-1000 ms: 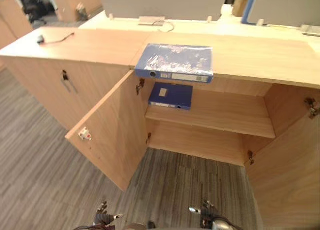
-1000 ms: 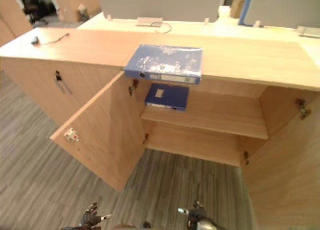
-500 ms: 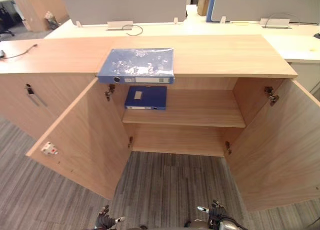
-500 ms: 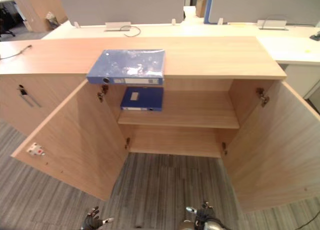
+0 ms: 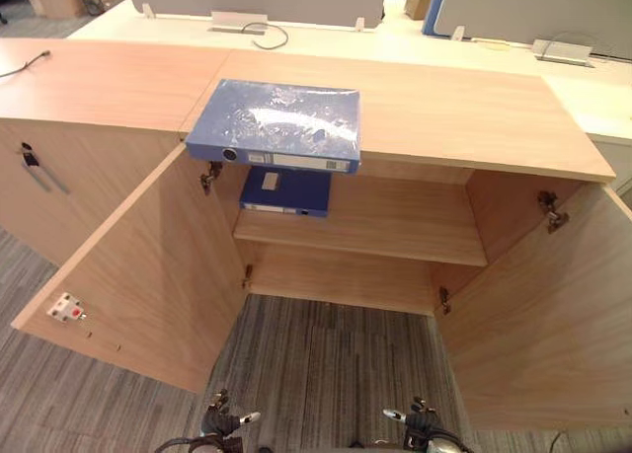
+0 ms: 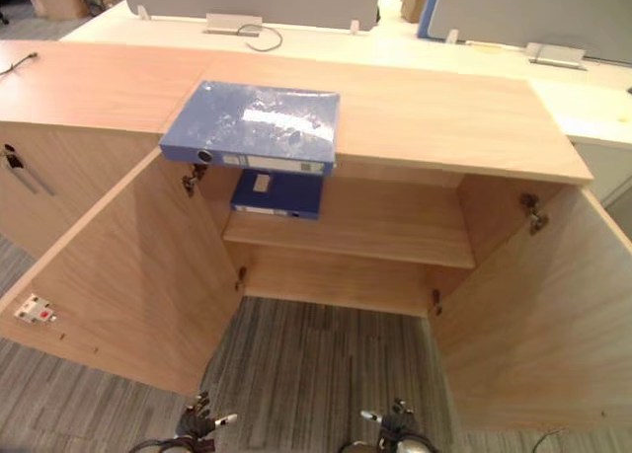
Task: Walk over to the cabinet, pick up the folder, carry it to the office cabinet, place the folder inside the office cabinet, then close the office cabinet door
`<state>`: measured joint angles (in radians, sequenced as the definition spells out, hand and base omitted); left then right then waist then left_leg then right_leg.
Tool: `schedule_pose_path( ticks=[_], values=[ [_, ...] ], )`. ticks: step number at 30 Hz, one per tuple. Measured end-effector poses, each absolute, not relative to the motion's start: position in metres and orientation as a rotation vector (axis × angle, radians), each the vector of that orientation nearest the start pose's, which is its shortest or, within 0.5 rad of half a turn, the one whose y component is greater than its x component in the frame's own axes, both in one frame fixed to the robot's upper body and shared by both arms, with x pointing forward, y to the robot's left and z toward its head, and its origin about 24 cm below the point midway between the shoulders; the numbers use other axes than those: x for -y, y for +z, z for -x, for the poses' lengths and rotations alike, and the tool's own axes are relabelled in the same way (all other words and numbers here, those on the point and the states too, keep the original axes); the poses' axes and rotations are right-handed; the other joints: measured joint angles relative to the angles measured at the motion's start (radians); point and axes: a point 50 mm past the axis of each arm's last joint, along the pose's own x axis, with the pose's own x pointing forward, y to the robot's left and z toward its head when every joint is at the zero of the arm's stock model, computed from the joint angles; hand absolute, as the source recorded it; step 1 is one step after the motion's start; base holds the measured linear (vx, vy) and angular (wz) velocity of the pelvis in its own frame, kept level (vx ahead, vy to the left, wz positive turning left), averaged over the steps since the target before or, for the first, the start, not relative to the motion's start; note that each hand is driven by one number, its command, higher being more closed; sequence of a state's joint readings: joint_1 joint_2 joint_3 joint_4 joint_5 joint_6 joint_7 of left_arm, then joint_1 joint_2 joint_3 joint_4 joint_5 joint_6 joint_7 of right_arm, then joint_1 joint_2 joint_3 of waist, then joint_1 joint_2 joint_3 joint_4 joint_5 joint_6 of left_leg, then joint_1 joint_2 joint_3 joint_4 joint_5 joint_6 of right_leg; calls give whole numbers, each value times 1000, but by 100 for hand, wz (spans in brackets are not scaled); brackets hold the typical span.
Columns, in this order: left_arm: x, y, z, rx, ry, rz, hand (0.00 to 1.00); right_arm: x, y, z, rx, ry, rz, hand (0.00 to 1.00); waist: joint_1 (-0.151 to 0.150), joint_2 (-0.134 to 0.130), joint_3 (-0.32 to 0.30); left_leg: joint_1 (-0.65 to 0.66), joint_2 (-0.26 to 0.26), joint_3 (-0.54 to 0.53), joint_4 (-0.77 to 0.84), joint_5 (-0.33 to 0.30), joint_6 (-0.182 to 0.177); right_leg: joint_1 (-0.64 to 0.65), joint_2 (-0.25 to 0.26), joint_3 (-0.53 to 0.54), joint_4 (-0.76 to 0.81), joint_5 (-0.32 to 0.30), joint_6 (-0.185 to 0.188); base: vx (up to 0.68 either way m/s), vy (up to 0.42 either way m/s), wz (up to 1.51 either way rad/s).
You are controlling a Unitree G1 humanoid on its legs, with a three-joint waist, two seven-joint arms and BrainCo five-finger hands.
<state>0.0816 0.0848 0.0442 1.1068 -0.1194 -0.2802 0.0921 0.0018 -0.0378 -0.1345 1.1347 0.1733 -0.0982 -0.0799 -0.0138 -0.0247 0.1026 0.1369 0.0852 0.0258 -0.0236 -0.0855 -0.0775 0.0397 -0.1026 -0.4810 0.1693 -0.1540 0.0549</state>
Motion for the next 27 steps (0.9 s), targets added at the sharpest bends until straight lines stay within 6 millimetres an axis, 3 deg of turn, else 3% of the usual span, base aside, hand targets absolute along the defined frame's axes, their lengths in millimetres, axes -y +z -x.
schedule_pose_path(
  ticks=[2,4,5,7,8,10,11,12,13,14,15,17,20,21,27],
  values=[
    [-199,-153,-105,-894,259,-15,0,182,-160,-115,-1029,-315,-146,0,-3,-4,-2,-49,-3,-11,122,-52,-2,30,2,-7,-17,-2,-2,185,-32,20],
    [-199,-151,-109,-874,263,-10,0,181,-161,-113,-1039,-307,-143,0,3,-7,-1,-163,10,-18,464,-127,-38,92,7,2,-29,-2,-4,196,-40,6],
    [-199,-150,-110,-867,267,-5,0,180,-161,-112,-1041,-305,-142,0,9,-6,-2,-197,19,-20,567,-132,-46,111,11,13,-32,-3,-7,212,-17,-24],
    [-203,-148,-111,-845,309,21,0,177,-161,-112,-1045,-270,-121,0,30,9,-4,-273,78,-7,875,-75,-76,193,52,51,-64,-11,-20,229,5,-59],
    [-203,-148,-111,-844,314,24,0,176,-161,-113,-1042,-267,-122,0,38,-1,-2,-292,83,1,934,-37,-94,218,55,58,-77,-11,-22,261,38,-71],
    [-205,-146,-116,-829,322,28,0,179,-160,-117,-1031,-277,-117,0,56,-2,8,-367,105,51,1094,-120,-40,245,45,111,-83,-24,-43,270,98,-58],
    [-205,-143,-122,-807,326,35,0,182,-158,-122,-1019,-279,-108,0,63,-13,25,-409,90,95,1072,-193,-3,257,13,138,-80,-24,-43,255,194,-55],
    [-205,-141,-128,-785,328,40,0,185,-156,-130,-1000,-280,-102,0,66,-15,50,-424,54,117,920,-228,28,256,-34,153,-44,-24,-42,238,223,-50],
    [-204,-141,-128,-781,326,40,0,186,-155,-132,-994,-279,-99,0,65,-9,57,-418,35,111,798,-220,28,255,-51,158,-23,-25,-40,282,299,-46],
    [-198,-143,-123,-798,310,37,0,190,-154,-131,-995,-281,-86,0,65,28,45,-378,19,52,490,-71,32,251,-41,161,9,-32,-22,242,245,-36],
    [-200,-143,-122,-799,321,42,0,183,-156,-129,-1007,-266,-97,0,70,27,41,-368,2,46,467,8,35,256,-65,168,11,-57,7,258,220,-27],
    [-199,-143,-126,-803,302,22,0,171,-157,-130,-1018,-220,-96,0,61,-6,29,-296,-42,45,298,79,48,226,-59,217,-30,-61,6,170,77,8],
    [-199,-146,-121,-830,269,-9,0,169,-158,-129,-1019,-219,-101,0,60,-15,24,-179,-86,52,64,187,54,150,-38,220,-61,-23,-12,115,-8,15],
    [-196,-147,-119,-844,251,-18,0,172,-159,-126,-1025,-231,-101,0,54,-4,13,-127,-104,41,-35,235,53,145,-47,216,-50,-31,11,126,-40,21],
    [-186,-145,-124,-827,94,-70,0,175,-161,-118,-1046,-220,-65,0,47,6,1,-119,-98,29,-71,250,52,148,-33,213,-69,-31,12,34,-35,2]
  ],
)
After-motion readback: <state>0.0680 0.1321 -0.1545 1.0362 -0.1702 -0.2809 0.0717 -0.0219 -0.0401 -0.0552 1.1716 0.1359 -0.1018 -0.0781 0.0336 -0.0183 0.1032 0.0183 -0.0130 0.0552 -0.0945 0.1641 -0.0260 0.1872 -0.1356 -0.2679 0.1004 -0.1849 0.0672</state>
